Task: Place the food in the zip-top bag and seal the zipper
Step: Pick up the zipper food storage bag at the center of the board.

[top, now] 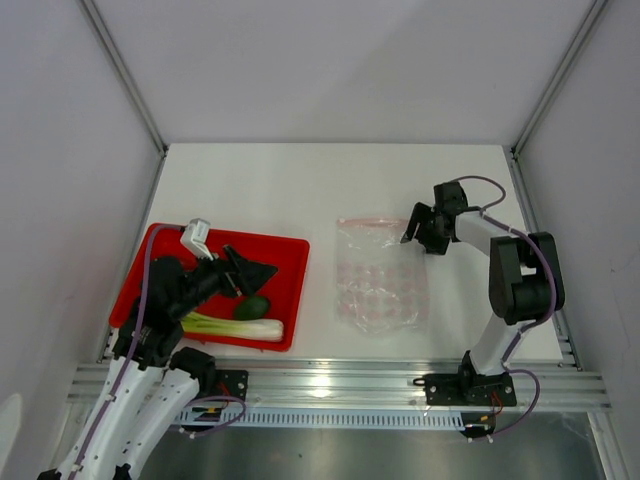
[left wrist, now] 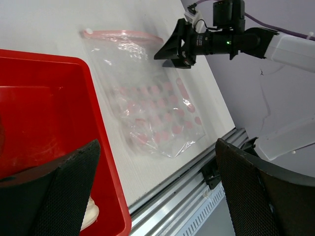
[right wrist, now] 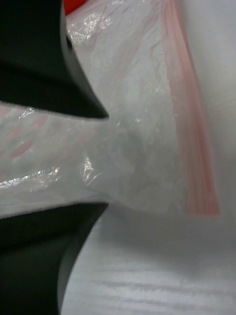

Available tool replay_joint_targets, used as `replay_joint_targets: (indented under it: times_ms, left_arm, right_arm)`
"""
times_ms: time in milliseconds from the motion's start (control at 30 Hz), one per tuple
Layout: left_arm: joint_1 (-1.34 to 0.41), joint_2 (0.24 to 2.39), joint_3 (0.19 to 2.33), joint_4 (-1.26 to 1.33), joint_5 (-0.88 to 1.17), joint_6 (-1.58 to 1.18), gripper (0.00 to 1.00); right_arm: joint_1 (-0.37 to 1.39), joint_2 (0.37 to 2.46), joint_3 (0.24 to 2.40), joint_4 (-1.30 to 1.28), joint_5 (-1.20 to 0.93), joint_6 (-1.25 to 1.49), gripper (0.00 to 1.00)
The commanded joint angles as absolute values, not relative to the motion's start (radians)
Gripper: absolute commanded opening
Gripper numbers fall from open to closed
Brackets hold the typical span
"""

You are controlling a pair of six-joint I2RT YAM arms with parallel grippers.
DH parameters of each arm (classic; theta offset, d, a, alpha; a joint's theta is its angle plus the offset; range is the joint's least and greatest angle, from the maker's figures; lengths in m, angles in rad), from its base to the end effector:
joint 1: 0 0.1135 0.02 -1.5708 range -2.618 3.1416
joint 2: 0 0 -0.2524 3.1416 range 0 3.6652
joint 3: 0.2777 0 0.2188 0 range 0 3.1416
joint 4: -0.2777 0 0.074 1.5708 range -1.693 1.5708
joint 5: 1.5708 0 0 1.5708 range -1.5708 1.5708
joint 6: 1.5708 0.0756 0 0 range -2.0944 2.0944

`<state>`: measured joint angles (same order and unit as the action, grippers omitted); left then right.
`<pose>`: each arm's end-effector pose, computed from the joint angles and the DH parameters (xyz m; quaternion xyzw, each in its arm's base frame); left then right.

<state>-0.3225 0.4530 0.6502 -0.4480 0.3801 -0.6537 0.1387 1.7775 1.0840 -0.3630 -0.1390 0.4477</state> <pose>0.1119 -0.0670 0.2882 -0.0136 0.7842 -0.4142 0.4618 0.3404 0.0581 0.1425 0.1310 0.9560 0.1376 0.2235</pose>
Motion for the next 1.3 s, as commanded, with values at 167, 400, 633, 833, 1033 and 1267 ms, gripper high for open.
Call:
replay_joint_targets:
  times_ms: [167,400,633,833,1033,1267]
  left_arm:
    - [-0.314,0.465,0.680,-0.423,0.453,-0.637,1.00]
    - [-0.314,0.482,0.754,-0.455,0.439,-0.562,0.98]
    - [-0.314,0.528,0.860,-0.427,0.440,-0.457,0.92]
    - [-0.314,0.629,0.960,-0.399,0.514,-0.379,0.89]
    - [-0.316,0.758,0.977,-0.304,0.710,-0.351,0.84]
    - [-0.333,0.877,0.940,-0.210,0.851,-0.367,0.76]
  right_arm:
    - [0.141,1.740,1.117,-0.273,-0.239,0.401,0.00]
    - [0.153,1.557,1.285,-0.414,-0.434,0.238,0.00]
    - [0.251,1.422,1.348,-0.584,-0.744,0.062,0.00]
    - [0.351,1.368,1.299,-0.595,-0.836,0.037,0.00]
    - [0.417,1.344,1.279,-0.591,-0.865,0.041,0.00]
    - [0.463,1.295,1.275,-0.583,-0.919,0.058,0.00]
